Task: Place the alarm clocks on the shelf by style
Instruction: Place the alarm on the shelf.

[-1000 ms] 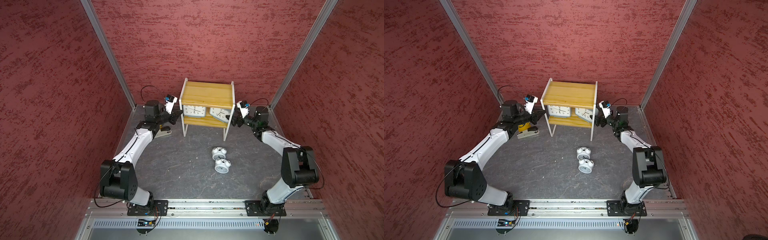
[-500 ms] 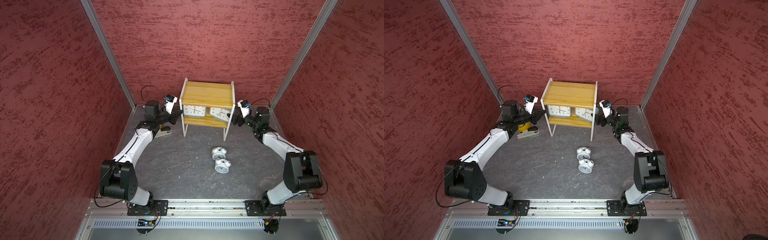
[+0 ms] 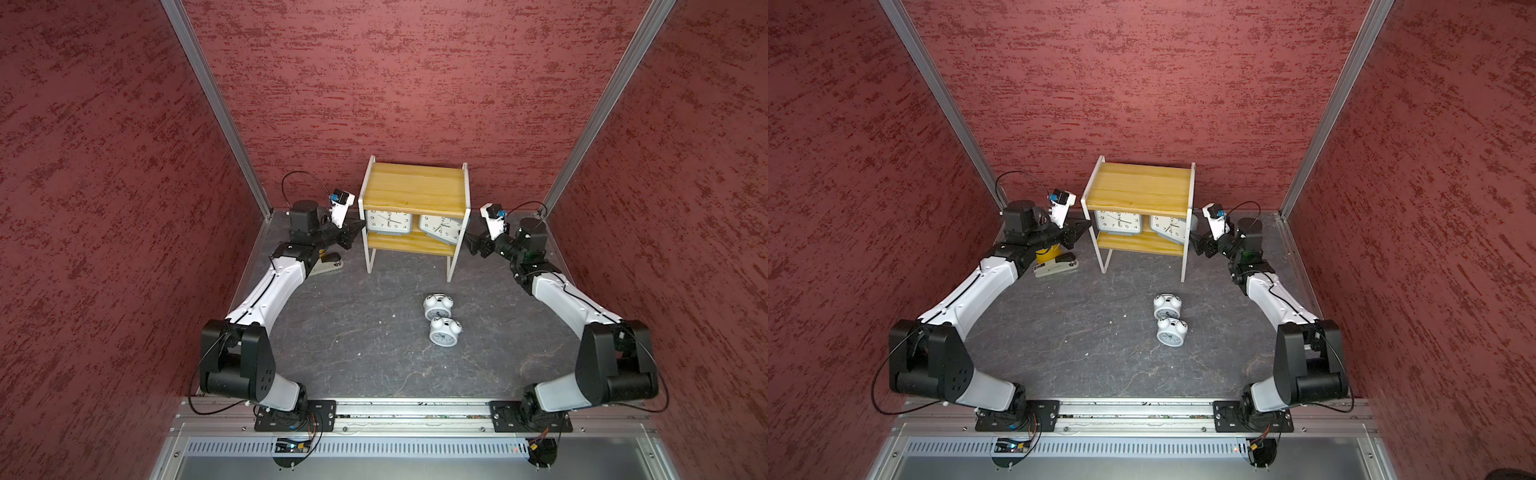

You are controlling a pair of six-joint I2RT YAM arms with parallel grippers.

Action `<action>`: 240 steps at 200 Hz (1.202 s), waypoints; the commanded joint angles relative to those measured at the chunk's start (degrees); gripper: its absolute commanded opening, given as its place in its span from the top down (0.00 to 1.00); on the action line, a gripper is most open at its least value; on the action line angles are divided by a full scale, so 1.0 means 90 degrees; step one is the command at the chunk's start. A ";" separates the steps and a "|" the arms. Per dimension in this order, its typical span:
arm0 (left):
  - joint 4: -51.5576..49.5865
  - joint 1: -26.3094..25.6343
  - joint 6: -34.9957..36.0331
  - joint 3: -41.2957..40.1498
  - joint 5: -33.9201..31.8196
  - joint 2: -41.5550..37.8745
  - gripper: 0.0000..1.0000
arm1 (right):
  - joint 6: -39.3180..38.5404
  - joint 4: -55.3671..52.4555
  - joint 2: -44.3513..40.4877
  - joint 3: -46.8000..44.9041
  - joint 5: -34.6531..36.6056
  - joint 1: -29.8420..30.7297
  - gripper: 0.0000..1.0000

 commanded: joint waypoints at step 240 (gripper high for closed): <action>-0.0136 -0.0123 -0.0314 0.0161 0.0469 0.0038 0.88 | 0.0172 -0.0302 0.0457 0.0541 0.0643 0.0347 0.64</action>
